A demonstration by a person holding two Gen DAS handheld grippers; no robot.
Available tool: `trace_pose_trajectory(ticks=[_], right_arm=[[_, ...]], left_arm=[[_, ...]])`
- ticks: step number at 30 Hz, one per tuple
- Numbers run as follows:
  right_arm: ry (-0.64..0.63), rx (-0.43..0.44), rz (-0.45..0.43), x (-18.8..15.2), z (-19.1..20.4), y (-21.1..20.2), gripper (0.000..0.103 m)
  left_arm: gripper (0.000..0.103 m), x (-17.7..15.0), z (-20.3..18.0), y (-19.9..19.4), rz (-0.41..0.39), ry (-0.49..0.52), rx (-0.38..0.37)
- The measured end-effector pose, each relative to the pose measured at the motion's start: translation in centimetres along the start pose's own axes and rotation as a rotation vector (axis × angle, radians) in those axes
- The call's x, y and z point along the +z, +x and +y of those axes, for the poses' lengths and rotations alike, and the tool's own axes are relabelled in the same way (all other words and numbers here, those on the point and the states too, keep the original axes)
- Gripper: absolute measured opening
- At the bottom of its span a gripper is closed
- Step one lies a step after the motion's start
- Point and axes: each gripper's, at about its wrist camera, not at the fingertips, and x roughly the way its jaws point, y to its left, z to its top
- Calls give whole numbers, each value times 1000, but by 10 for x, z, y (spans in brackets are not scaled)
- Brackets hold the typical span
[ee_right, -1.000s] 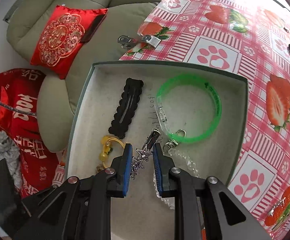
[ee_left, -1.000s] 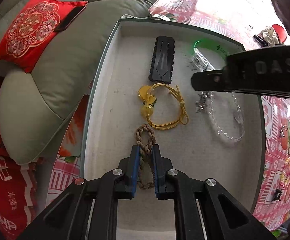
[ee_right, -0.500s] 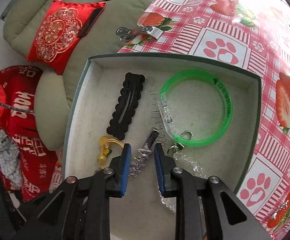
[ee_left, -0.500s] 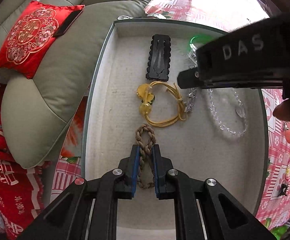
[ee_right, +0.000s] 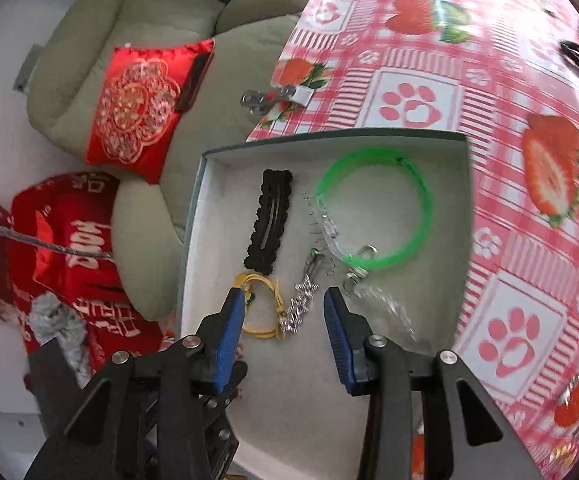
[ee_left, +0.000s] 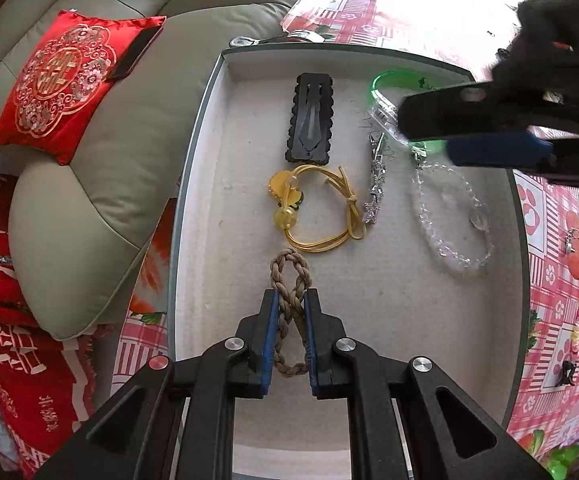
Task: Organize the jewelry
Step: 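Move both open tools back over the jewelry on the table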
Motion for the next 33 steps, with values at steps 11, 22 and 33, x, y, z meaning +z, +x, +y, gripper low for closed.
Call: trace_pose_trajectory(ticks=[11, 22, 33], right_arm=[[105, -70, -84, -43, -42, -61, 49], [302, -155, -152, -102, -114, -111, 73], [482, -257, -198, -164, -179, -154, 82]], left_arm=[[99, 8, -8, -13, -40, 17, 65], [103, 13, -40, -29, -64, 140, 19], [103, 29, -124, -53, -102, 324, -48]])
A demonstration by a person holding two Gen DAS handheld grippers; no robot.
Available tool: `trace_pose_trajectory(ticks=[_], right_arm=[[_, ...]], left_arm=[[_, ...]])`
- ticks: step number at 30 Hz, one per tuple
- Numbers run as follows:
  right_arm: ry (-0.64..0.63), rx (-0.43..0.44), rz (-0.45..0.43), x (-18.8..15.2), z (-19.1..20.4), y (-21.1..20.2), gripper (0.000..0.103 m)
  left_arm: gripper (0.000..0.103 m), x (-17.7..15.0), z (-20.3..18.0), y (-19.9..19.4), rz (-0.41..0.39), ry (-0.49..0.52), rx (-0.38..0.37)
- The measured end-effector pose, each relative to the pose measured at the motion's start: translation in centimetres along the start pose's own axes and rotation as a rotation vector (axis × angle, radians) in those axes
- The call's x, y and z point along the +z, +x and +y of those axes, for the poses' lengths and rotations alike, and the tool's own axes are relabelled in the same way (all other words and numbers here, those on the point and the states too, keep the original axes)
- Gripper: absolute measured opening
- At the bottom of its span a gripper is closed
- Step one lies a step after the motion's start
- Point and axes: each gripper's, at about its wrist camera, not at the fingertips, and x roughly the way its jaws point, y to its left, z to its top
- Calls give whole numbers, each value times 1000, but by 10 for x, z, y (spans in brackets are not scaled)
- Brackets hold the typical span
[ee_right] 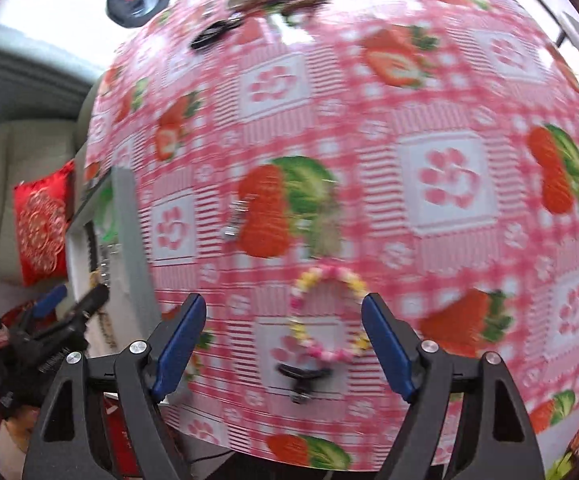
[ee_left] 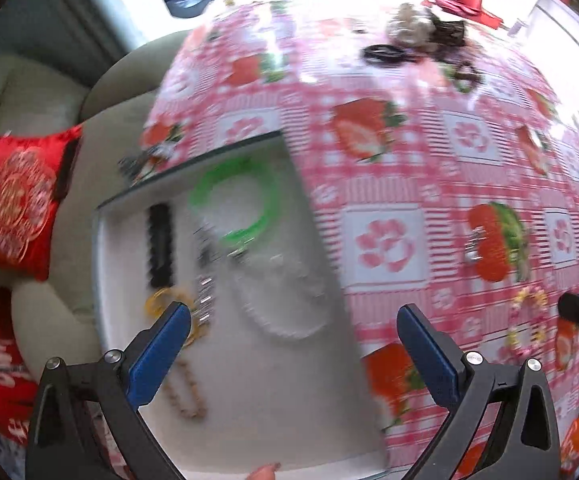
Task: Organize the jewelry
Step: 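Move both open tools back over the jewelry on the table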
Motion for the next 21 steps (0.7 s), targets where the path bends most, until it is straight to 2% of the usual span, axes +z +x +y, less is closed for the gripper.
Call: trace_pose_trajectory(ticks=[4, 10, 21], right_arm=[[43, -16, 0, -8, -23, -4, 82], [83, -26, 13, -12, -45, -4, 82], [23, -99, 30, -12, -48, 9, 82]], left_arm=[[103, 10, -28, 2, 3, 46, -31], [103, 19, -63, 15, 54, 118, -71], [103, 29, -97, 38, 76, 159, -51]])
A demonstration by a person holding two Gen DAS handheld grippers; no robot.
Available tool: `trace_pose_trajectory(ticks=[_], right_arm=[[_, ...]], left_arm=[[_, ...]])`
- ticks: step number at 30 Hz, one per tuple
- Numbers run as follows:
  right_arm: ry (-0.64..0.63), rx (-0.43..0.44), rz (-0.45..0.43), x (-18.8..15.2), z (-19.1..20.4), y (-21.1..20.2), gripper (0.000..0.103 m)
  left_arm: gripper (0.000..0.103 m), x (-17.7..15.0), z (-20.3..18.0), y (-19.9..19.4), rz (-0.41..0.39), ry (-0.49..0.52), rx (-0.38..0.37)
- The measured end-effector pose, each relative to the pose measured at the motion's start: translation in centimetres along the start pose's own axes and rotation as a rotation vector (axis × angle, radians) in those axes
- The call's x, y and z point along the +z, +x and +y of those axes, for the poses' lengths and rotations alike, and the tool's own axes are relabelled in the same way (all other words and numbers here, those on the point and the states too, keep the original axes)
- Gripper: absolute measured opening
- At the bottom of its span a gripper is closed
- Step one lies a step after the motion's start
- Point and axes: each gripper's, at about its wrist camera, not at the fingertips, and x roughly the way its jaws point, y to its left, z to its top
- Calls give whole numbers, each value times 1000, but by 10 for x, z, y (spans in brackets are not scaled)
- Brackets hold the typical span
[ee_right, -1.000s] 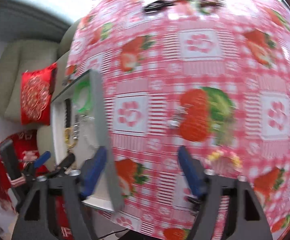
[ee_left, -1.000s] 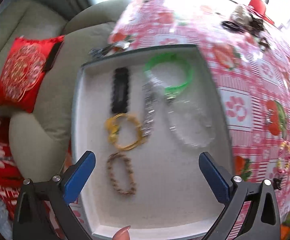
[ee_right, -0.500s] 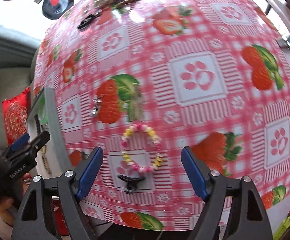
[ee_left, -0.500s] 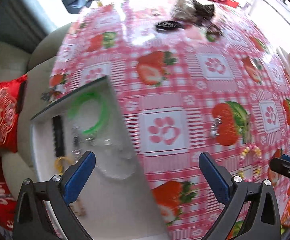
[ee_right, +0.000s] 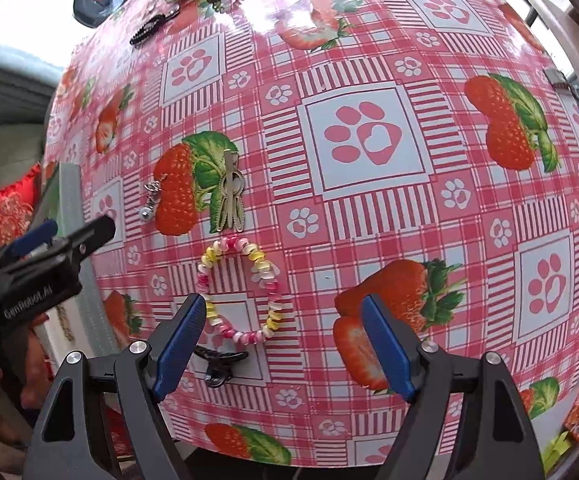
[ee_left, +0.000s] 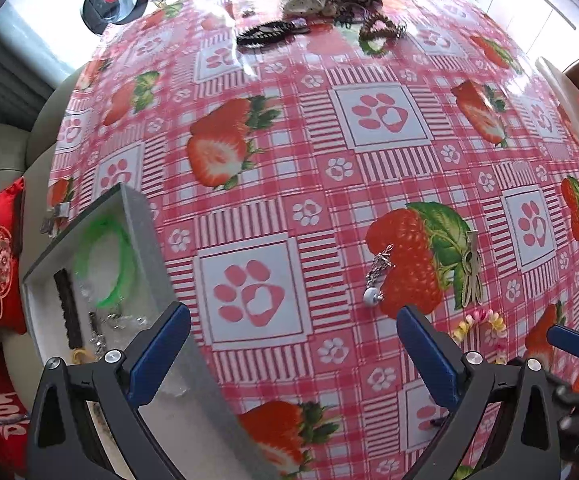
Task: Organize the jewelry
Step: 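Move both open tools back over the jewelry on the table, then grasp a silver charm with left tool while right tool grasps pink-yellow bead bracelet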
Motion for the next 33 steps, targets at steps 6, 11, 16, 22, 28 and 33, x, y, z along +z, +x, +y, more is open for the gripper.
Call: trace_pose_trajectory(ticks=[6, 11, 16, 22, 28, 33], right_arm=[[-77, -65, -14, 0, 13, 10, 82], [-144, -126, -27, 1, 24, 18, 82], [-209, -199, -37, 0, 34, 29, 73], [-291, -268, -65, -4, 48, 34, 62], [-319, -260, -72, -3, 62, 34, 31], [-301, -234, -66, 12, 69, 35, 9]], left_arm=[[103, 3, -9, 12, 4, 11, -5], [97, 5, -15, 21, 17, 18, 1], [82, 9, -19, 29, 30, 30, -14], [74, 17, -25, 32, 20, 27, -45], [45, 20, -38, 30, 31, 22, -116], [17, 23, -42, 28, 35, 22, -143]])
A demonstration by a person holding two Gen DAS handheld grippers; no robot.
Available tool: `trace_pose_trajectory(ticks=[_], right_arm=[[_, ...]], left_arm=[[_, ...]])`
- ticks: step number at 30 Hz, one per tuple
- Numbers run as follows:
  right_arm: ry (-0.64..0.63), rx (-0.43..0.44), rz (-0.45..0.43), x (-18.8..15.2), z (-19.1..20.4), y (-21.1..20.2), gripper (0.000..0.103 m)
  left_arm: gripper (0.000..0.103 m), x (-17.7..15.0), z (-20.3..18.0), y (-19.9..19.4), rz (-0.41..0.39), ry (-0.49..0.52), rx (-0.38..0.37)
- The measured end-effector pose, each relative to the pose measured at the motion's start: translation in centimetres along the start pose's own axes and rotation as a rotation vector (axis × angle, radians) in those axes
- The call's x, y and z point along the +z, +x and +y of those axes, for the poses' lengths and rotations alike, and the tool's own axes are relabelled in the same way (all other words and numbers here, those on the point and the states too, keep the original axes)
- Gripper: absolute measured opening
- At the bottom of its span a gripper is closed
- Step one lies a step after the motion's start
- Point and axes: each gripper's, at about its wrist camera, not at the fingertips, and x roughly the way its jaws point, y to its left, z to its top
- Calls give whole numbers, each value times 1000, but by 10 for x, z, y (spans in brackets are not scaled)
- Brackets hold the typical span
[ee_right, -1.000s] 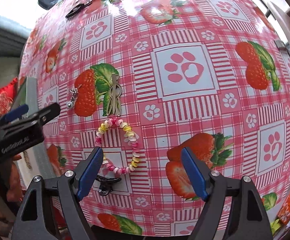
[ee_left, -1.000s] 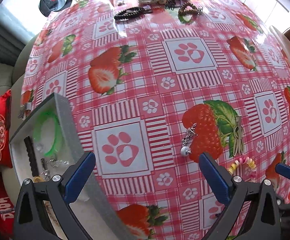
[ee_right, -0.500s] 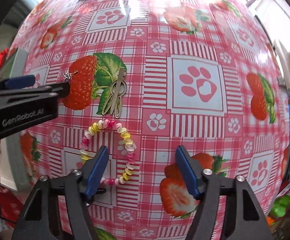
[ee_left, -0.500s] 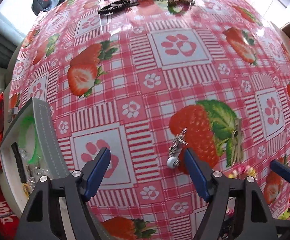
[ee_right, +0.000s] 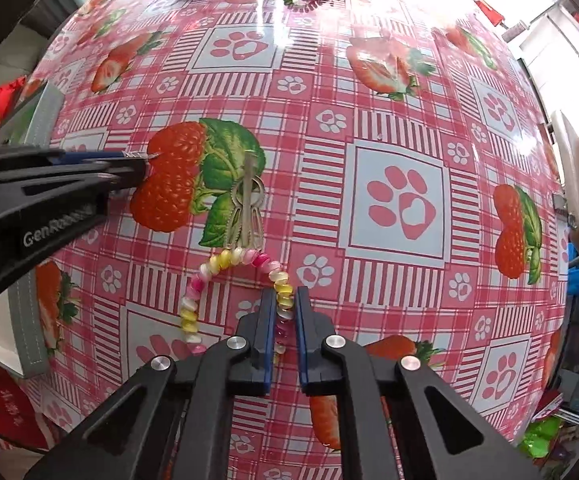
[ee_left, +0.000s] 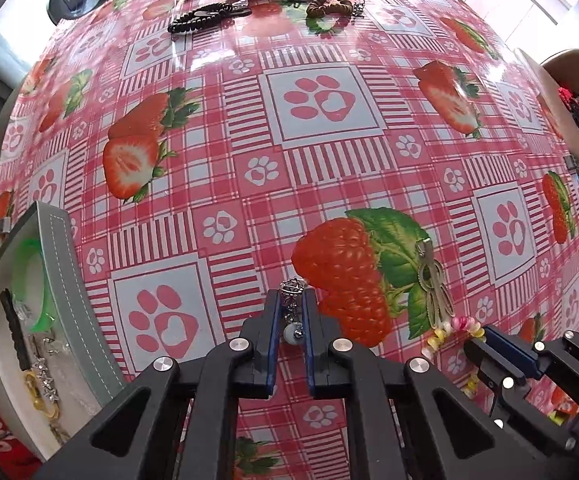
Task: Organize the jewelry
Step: 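Grasp a silver charm with left tool while right tool grasps pink-yellow bead bracelet, then carry both items into the white tray and open both tools to release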
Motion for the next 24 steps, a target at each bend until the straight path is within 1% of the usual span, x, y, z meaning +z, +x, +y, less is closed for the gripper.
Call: trace_pose_trajectory(ticks=[3, 4, 5, 8, 11, 16, 24], right_arm=[[31, 41, -3, 1, -17, -6, 9], [41, 55, -5, -2, -28, -11, 9], [63, 86, -7, -2, -33, -13, 9], [107, 160, -19, 1, -45, -21, 9], [132, 195, -29, 3, -53, -29, 9], [175, 229, -37, 10, -65, -43, 9], [196, 247, -57, 9, -64, -57, 9]], left_arm=[[17, -2, 10, -6, -5, -19, -23], [17, -3, 12, -9, -9, -25, -28], [17, -3, 13, -12, -14, -31, -34], [17, -6, 16, -23, -33, -44, -45], [17, -4, 24, -36, -55, -55, -53], [17, -11, 33, -55, -84, -75, -63], [17, -29, 53, -76, -121, -105, -62]])
